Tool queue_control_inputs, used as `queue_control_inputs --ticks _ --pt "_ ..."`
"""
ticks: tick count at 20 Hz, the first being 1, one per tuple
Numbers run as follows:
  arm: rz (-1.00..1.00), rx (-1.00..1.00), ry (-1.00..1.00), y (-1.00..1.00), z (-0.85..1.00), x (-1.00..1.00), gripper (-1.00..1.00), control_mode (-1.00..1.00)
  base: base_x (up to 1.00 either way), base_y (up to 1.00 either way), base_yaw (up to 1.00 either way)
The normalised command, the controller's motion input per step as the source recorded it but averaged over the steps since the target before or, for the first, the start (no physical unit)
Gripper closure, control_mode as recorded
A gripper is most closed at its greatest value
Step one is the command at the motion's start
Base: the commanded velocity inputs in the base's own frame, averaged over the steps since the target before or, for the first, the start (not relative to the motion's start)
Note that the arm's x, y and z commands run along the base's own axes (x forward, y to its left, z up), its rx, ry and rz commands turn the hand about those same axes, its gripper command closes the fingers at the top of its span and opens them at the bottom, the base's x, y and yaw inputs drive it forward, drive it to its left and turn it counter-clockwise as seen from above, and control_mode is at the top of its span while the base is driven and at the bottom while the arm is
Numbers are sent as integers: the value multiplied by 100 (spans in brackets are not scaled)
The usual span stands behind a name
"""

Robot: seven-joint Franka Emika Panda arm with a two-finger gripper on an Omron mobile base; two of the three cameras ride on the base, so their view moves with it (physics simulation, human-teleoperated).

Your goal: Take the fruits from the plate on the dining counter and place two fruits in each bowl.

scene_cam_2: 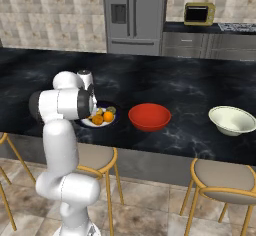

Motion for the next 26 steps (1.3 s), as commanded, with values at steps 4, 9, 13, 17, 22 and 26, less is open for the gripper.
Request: queue_control_inputs --ticks 4,9,13,17,22,26 --pt "-7 0 2 3 -33 31 -100 -100 0 0 0" --pt "-11 0 1 6 -30 14 -100 -100 0 0 0" --pt "-17 0 3 10 -23 0 -100 -100 0 0 0" --pt "-19 0 1 3 -15 -10 -100 -100 0 0 0" --pt "-20 0 0 0 -4 -18 -100 -100 0 0 0" --pt "-18 0 0 0 -6 -19 -100 -100 0 0 0"
